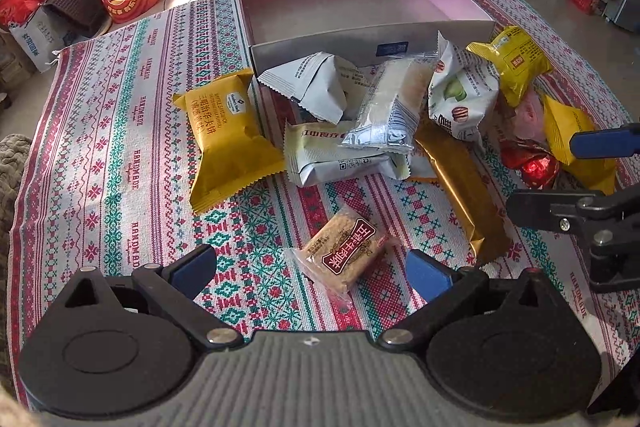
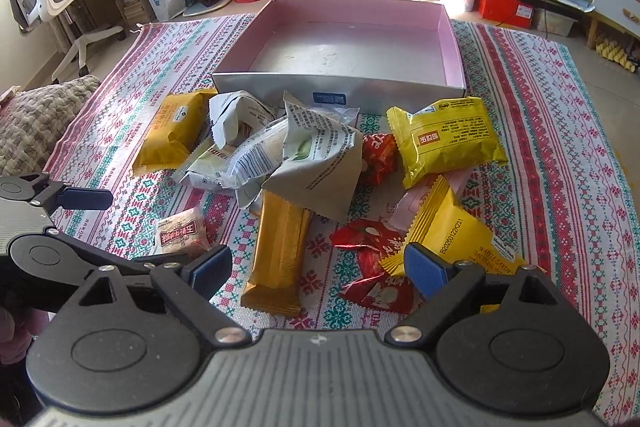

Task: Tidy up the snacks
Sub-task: 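Close the left gripper on the small brown cake packet while the right gripper grasps the gold bar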

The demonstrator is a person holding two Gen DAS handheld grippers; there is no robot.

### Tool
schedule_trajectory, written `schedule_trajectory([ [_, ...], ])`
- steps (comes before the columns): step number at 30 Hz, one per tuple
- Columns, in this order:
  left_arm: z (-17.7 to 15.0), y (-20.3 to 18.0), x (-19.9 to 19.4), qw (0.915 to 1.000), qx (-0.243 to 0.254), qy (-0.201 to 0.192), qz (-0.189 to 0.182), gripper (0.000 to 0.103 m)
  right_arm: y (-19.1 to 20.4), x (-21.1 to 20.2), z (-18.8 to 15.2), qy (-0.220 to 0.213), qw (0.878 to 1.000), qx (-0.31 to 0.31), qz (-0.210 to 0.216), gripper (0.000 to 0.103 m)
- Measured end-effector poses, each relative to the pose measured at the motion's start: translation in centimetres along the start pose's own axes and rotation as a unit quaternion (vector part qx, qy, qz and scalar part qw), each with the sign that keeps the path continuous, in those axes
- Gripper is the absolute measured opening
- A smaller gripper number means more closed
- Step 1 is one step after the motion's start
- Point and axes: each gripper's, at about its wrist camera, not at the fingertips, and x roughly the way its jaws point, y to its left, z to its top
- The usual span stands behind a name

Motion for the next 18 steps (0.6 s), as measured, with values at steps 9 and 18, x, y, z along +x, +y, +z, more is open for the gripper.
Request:
schedule_trajectory([
  [9,0.1,0.8,1.9,0.9986,0.032,0.007,-0.042,0.079,0.4,0.6,0.1,-0.004,0.998,-0.008,0.056,0.073],
  [18,0.3,0.6,2.2,0.9967,0.056,-0.008,-0.058,0.062,0.8,1.1,0.2,-0.009,0.996,-0.017,0.089,0.055],
])
